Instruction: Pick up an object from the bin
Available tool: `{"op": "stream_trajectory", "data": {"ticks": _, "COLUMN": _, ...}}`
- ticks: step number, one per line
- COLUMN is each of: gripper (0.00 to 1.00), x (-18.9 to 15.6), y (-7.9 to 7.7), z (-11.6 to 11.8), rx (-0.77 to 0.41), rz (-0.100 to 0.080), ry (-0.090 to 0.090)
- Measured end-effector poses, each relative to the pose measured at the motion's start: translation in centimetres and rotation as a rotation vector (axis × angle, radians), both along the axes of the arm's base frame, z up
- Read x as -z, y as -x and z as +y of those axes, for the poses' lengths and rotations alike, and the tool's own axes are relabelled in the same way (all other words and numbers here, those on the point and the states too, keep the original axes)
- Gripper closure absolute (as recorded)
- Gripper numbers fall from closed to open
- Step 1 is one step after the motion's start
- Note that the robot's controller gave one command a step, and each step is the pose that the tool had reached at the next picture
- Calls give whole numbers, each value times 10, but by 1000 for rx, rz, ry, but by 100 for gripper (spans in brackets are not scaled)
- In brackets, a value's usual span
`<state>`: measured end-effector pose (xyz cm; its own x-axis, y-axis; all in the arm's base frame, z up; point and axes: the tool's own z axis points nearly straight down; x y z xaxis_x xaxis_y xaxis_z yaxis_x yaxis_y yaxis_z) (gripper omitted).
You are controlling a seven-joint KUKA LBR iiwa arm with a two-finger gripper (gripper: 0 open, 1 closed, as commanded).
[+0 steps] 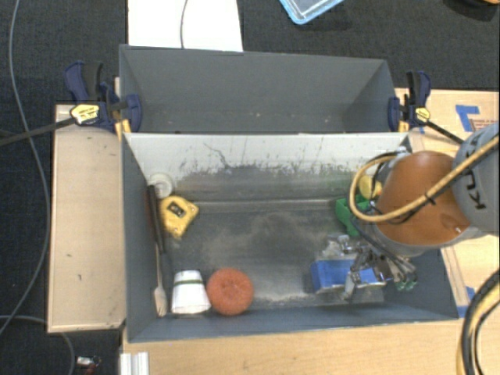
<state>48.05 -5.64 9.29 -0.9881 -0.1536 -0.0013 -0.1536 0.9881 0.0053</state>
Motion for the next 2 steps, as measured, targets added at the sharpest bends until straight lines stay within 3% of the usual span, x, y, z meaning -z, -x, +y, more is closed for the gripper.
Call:
{"op": "stream_trajectory", "data": {"ticks": 1, "gripper": 100, "x": -65, "y": -28, "z": -21, "rx": -75, "rz": -4, "ry": 0}}
{"op": "stream_trajectory", "data": {"ticks": 2, "gripper": 100, "x": -65, "y": -28, "z": -21, "rx": -75, "rz": -4, "ry": 0}}
